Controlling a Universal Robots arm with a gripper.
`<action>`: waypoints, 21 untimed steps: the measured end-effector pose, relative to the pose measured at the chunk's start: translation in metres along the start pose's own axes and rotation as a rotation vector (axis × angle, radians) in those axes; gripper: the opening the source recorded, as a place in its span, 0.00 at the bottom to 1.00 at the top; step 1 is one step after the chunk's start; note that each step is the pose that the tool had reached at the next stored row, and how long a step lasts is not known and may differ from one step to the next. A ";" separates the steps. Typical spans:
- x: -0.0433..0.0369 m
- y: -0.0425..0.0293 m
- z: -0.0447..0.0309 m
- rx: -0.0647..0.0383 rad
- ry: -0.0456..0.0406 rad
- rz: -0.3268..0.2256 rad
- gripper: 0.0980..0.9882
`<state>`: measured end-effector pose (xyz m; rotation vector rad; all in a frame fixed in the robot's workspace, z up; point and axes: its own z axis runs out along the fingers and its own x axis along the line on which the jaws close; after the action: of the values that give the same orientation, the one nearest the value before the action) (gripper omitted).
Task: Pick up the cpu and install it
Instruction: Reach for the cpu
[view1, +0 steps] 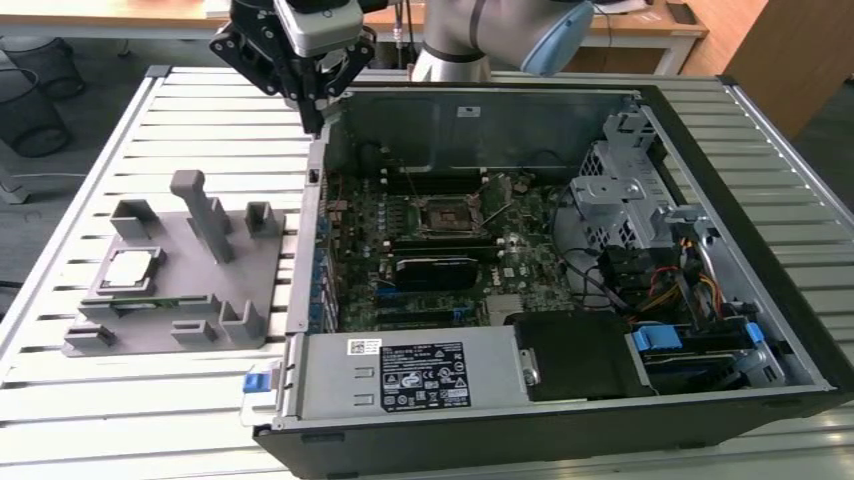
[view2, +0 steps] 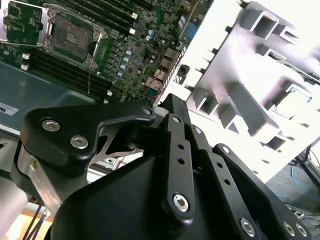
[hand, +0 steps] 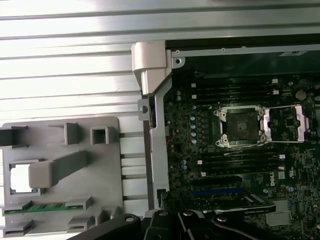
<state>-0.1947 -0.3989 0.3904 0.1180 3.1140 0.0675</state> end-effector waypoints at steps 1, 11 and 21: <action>0.0008 -0.0001 0.0001 0.000 0.0000 0.000 0.01; 0.0083 -0.0006 0.0007 0.000 0.0007 0.000 0.01; 0.0159 -0.0013 0.0014 0.000 0.0019 0.000 0.01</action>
<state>-0.2106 -0.3989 0.3886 0.1182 3.1159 0.0675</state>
